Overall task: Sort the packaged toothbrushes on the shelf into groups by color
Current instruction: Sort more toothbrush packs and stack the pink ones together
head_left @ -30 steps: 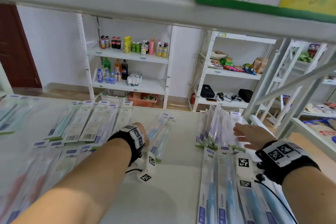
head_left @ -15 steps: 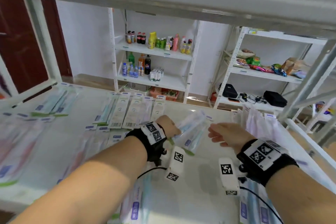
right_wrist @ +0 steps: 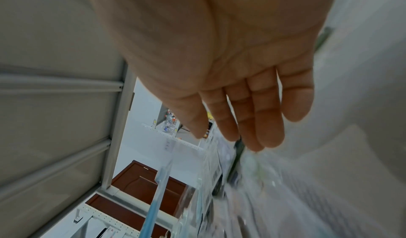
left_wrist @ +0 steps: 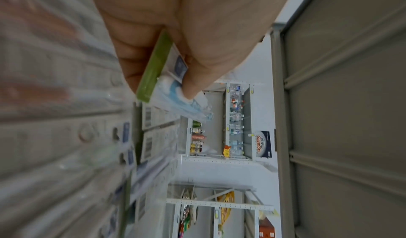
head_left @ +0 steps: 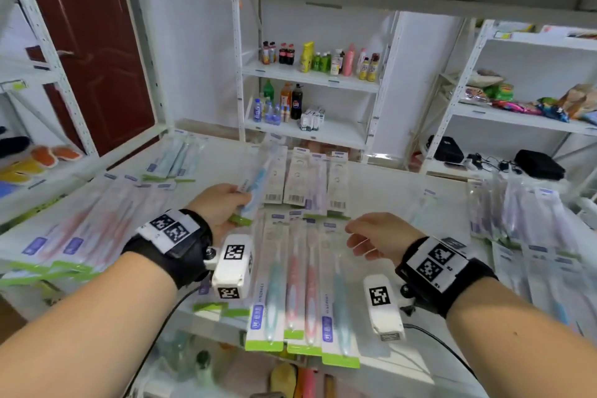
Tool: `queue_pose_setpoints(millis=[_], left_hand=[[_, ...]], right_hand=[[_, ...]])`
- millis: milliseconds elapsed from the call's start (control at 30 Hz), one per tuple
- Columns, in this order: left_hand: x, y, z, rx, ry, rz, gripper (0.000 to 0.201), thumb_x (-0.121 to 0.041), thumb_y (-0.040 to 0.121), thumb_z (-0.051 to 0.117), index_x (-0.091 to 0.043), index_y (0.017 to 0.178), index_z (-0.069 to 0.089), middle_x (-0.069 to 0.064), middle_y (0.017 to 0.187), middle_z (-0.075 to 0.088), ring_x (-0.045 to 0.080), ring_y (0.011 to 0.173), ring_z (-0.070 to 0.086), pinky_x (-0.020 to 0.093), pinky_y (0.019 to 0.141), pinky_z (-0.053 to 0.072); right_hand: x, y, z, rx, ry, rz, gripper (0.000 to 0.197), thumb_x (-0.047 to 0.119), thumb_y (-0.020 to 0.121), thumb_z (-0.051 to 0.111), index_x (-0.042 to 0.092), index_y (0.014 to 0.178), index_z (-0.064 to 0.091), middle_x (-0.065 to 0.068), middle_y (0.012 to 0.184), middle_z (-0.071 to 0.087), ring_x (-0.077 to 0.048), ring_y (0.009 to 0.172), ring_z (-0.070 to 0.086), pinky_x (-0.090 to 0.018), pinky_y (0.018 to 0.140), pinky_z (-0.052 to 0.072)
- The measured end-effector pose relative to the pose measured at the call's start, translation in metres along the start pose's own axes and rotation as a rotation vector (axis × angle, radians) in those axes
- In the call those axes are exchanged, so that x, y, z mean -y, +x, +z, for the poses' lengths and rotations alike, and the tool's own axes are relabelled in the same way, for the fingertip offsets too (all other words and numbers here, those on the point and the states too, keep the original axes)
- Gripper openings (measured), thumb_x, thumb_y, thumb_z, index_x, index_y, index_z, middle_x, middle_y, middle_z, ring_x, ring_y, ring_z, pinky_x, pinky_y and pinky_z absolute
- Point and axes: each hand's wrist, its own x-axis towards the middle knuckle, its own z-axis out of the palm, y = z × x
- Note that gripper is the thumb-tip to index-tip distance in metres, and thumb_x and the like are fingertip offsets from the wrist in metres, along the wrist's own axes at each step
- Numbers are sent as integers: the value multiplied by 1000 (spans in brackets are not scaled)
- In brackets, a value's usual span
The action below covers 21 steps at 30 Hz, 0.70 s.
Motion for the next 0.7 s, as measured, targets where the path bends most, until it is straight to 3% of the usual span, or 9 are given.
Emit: queue_pose_setpoints(millis=[67,133,233,433,533,600,700], left_hand=[[10,-7,-16,-30,-56,-18,8,-4,95,48,-3,92,55,14,75,54,25,61,52,24,44,52],[20,-12,-31,-52,-109,-35,7,-4,95,47,-2,96,54,14,76,52,26,62,51,29,48,54],[38,-17,-45,-93,-134,-63,12,-3,95,46,-3,87,55,16,75,52,28,61,53,27,42,53],[66,-25,-56,-180,-313,-43,11,-4,95,47,0,104,53,18,88,57,28,75,57,39,68,50],[71,-28,-57,-189,-352,-17,13,-6,96,47,-1,107,52,16,90,60,26,77,60,38,68,51],[72,-27,-55,-200,-346,-13,16,-7,96,47,0,109,52,16,89,61,26,75,61,39,68,52],[69,-21,-53,-208,-350,-34,14,-9,97,46,-1,107,52,16,91,60,26,74,62,39,66,54]], right_hand=[[2,-2,15,7,2,-1,16,26,90,55,13,89,65,0,75,70,-13,63,63,-23,56,46],[4,-4,29,5,-11,-9,16,26,90,56,14,87,65,1,72,69,-11,60,62,-22,54,44],[7,-7,44,-36,-38,-41,15,26,88,58,15,84,66,5,68,69,-7,56,60,-21,51,42],[10,-9,54,-148,-70,-57,14,20,88,57,16,77,64,1,68,65,-12,56,54,-21,52,39],[15,-5,48,-201,-93,-68,16,18,89,56,16,75,64,0,68,63,-12,57,53,-20,52,39],[20,1,43,-229,-131,-73,15,17,88,56,11,81,68,-3,74,63,-16,64,55,-24,59,44],[28,16,35,-249,-242,-70,27,17,89,55,-4,101,68,-15,89,66,-25,84,58,-36,80,48]])
